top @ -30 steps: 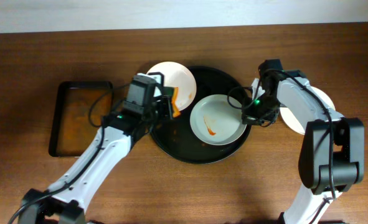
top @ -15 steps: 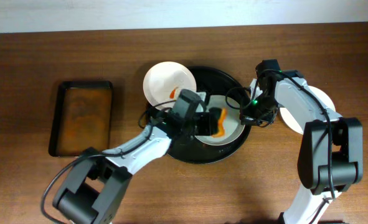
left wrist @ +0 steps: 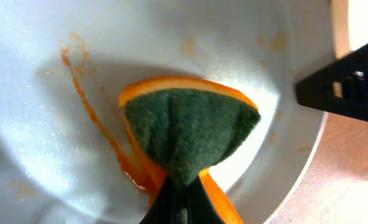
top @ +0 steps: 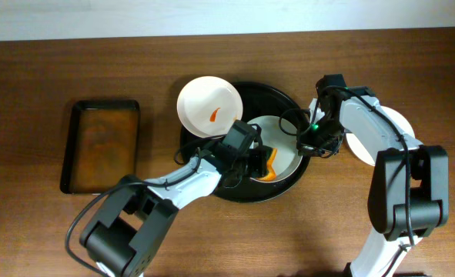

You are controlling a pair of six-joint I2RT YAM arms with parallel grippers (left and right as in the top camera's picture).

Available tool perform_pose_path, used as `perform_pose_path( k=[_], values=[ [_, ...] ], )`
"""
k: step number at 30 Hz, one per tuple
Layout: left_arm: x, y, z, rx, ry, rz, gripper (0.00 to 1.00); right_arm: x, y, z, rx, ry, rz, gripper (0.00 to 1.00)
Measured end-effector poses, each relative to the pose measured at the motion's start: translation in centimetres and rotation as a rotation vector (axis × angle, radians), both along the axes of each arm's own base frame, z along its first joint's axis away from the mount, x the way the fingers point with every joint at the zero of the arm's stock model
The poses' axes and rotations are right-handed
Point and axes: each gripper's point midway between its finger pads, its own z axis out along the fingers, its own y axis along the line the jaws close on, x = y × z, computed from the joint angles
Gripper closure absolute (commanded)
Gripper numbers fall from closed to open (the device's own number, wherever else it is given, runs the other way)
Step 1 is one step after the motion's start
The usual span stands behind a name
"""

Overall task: Clean dirty plates on tray and stack at the side
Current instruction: 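Scrub the held plate with the sponge in the left gripper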

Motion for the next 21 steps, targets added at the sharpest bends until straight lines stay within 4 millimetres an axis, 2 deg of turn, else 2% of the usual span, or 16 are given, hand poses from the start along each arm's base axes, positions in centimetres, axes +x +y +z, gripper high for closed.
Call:
perform_pose_path(
  k=[3, 6, 14, 15, 16, 17, 21],
  values=[
    [0.5, -0.3, -0.5, -0.002, -0.008, 0.003, 0.99, 0.0, -0.2, -0.1, -0.012, 0.001, 0.001, 0.96],
    [1.5, 0.3, -0.7, 0.028, -0.045, 0.041, 0.99, -0.1, -0.2, -0.1, -0.014, 0.005, -0.001, 0.96],
    [6.3, 4.8, -0.8, 0.089, -0.128, 0.212, 0.99, -0.7, -0.2, 0.0, -0.012, 0.028, -0.001, 0.96],
    [6.8, 5.1, -0.8, 0.087, -0.135, 0.224, 0.99, -0.7, -0.2, 0.0, -0.012, 0.028, -0.001, 0.91],
    [7.1, 5.4, -0.8, 0.087, -0.139, 0.234, 0.99, -0.7, -0.2, 0.0, -0.012, 0.028, -0.001, 0.82],
    [7.3, 5.5, -0.7, 0.087, -0.143, 0.240, 0.99, -0.6, -0.2, 0.0, -0.012, 0.025, -0.002, 0.79],
    [7.8, 5.7, -0.5, 0.089, -0.162, 0.254, 0.99, 0.3, -0.1, 0.0, -0.006, -0.010, -0.008, 0.78]
  ],
)
